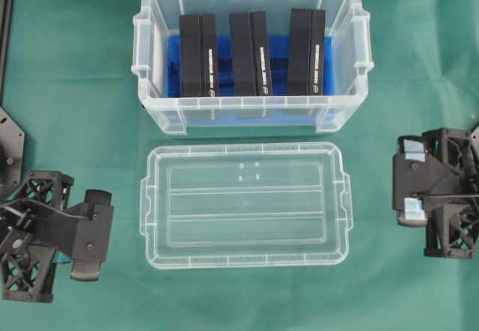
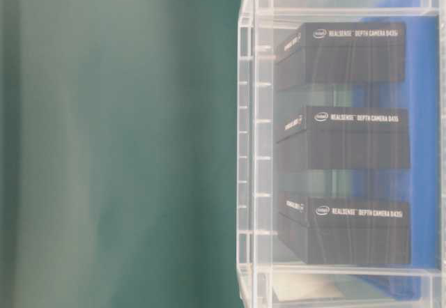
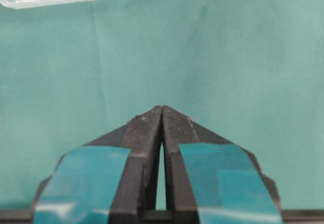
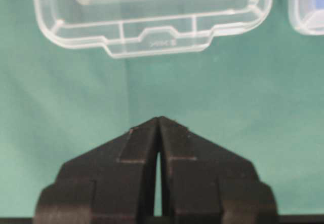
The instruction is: Clamp the lid of the box with both arms, then lift and open it.
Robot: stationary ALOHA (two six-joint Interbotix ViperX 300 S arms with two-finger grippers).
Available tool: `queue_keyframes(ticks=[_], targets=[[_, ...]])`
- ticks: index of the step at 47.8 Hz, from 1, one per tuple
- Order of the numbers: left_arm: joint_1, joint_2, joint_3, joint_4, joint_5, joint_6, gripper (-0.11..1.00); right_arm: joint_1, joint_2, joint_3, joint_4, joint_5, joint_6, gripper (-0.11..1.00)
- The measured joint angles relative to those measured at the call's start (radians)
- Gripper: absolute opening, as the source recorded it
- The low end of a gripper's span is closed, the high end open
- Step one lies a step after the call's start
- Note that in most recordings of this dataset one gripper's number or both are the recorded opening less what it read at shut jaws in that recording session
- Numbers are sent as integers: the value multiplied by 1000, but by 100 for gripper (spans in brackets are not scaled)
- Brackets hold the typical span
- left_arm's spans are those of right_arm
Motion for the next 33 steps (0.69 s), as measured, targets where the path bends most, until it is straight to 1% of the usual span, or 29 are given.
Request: queue_keyframes(ticks=[6,8,13,16,19,22,26,30,33], targets=[[8,-21,-35,11,12,37,1,0,-8,-34,-20,9,0,0],[15,-28,-51,26,12,48,1,0,-11,-51,-35,11,-3,0],[31,-51,-101,109,14,77,1,0,-25,-104,-112,12,-18,0],[40,-64,-133,187,14,92,1,0,-37,-135,-166,12,-28,0],[60,-83,-161,258,14,94,1,0,-51,-160,-225,12,-38,0],[86,-104,-176,299,9,104,1,-5,-64,-175,-275,11,-48,0],[133,-137,-181,322,-14,126,1,-31,-92,-183,-339,2,-51,0],[184,-166,-181,327,-60,166,1,-71,-124,-183,-391,-20,-52,0],[224,-186,-181,330,-110,201,1,-120,-153,-183,-428,-54,-55,0]])
